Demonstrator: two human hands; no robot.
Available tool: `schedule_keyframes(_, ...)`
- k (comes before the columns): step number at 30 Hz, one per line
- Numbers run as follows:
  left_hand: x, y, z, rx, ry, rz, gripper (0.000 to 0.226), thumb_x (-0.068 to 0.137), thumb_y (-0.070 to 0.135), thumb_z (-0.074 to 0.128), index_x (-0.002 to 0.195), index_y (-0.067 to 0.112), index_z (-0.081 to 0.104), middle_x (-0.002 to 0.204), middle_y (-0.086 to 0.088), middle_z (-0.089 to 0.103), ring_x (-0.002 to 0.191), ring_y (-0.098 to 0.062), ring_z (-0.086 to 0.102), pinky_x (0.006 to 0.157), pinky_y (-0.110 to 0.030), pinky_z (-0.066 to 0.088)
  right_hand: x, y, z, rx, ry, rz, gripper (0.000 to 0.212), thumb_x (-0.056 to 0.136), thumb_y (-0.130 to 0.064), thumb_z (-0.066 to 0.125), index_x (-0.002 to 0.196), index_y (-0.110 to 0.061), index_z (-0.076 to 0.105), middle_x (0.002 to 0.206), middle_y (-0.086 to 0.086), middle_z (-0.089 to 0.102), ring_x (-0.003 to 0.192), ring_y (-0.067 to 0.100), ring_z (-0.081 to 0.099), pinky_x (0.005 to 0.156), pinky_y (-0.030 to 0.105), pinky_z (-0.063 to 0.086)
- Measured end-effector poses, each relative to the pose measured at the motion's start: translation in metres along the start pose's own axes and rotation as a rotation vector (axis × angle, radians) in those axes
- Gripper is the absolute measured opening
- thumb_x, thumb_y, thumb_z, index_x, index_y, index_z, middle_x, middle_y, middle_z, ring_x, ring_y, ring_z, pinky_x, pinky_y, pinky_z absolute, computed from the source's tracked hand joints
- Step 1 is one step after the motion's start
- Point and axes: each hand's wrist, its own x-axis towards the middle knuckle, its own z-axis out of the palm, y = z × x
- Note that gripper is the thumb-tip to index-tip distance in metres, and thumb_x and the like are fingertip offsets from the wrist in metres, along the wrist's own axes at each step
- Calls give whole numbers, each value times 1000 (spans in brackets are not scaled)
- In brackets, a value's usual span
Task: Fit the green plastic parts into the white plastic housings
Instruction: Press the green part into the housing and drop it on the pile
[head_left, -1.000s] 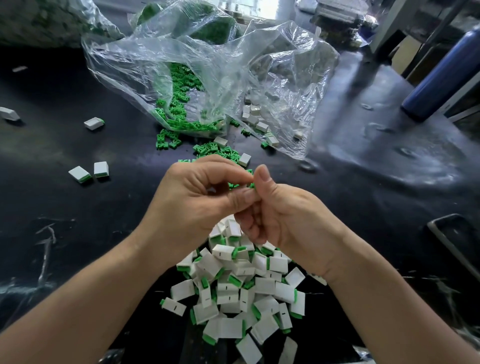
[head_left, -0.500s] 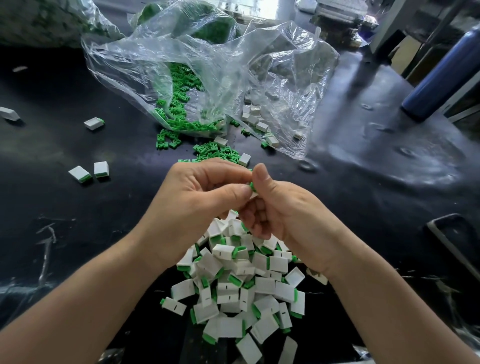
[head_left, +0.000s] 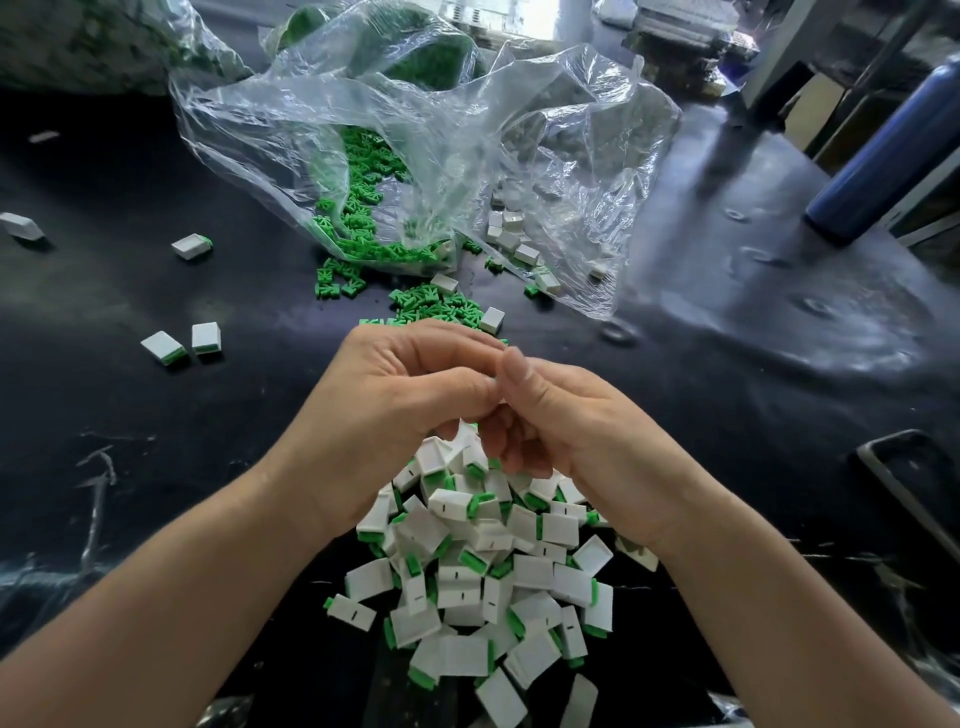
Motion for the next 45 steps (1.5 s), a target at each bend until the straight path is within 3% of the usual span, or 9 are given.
schedule_keyframes(2, 0, 0, -1, 0, 2, -11, 15, 59, 9, 65, 69, 14, 75, 87, -1, 70, 68, -24, 62, 69, -41, 45, -1, 0, -2, 19, 20, -5, 33, 80, -44, 46, 71, -15, 60, 56, -8, 53, 50, 5, 45, 48, 16, 34)
schedule_keyframes(5, 0, 1, -2, 5, -15, -6, 17, 58, 9, 67, 70, 17, 76, 92, -1, 70, 73, -22, 62, 67, -35, 47, -1, 0, -5, 60, 21, -4, 30, 78, -42, 52, 72, -14, 61, 56, -6, 52, 51, 7, 44, 49, 15, 33)
schedule_keyframes(11, -2, -1, -2, -43, 18, 30, 24, 53, 24, 65, 69, 10, 75, 86, -3, 70, 76, -32, 62, 74, -55, 49, -2, 0, -2, 104, 68, -22, 31, 76, -39, 56, 66, -11, 63, 53, -3, 55, 46, 6, 45, 45, 13, 33)
schedule_keyframes(15, 0, -6, 1, -84, 43, 52, 21, 52, 21, 65, 65, 8, 74, 80, -2, 69, 70, -21, 65, 63, -31, 54, -3, 0, 2, 124, 118, -29, 31, 75, -39, 58, 54, -17, 64, 52, -3, 55, 46, 7, 46, 45, 15, 33)
schedule_keyframes(17, 0, -7, 3, -104, 53, 54, 19, 51, 21, 64, 63, 9, 74, 78, -2, 69, 67, -21, 65, 60, -26, 53, -4, -1, 4, 129, 132, -42, 34, 77, -40, 63, 49, -20, 65, 51, -4, 55, 45, 6, 46, 44, 13, 34)
schedule_keyframes(22, 1, -7, 5, -131, 67, 45, 16, 51, 19, 64, 61, 12, 74, 75, -2, 69, 63, -19, 62, 57, -24, 52, -4, -1, 7, 149, 170, -57, 35, 72, -43, 65, 47, -20, 63, 49, -4, 55, 43, 5, 46, 44, 11, 34)
schedule_keyframes(26, 1, -7, 7, -134, 88, 18, 16, 57, 0, 60, 58, 9, 73, 73, -2, 68, 61, -19, 61, 55, -24, 51, -3, 0, 9, 130, 187, -66, 33, 74, -37, 56, 46, -21, 64, 49, -4, 56, 43, 5, 47, 44, 11, 34)
schedule_keyframes(36, 1, -8, 9, -161, 116, 4, 20, 60, -2, 53, 56, 6, 71, 73, -5, 67, 58, -21, 59, 52, -24, 49, -4, 1, 11, 113, 203, -101, 34, 73, -45, 60, 49, -21, 64, 49, -4, 56, 42, 5, 47, 43, 11, 34)
schedule_keyframes(45, 0, -8, 8, -183, 99, -11, 17, 60, -2, 54, 57, 4, 70, 73, -9, 67, 58, -25, 58, 51, -26, 50, -5, -1, 13, 99, 222, -104, 31, 70, -39, 56, 46, -21, 63, 47, -3, 55, 41, 5, 46, 43, 13, 35)
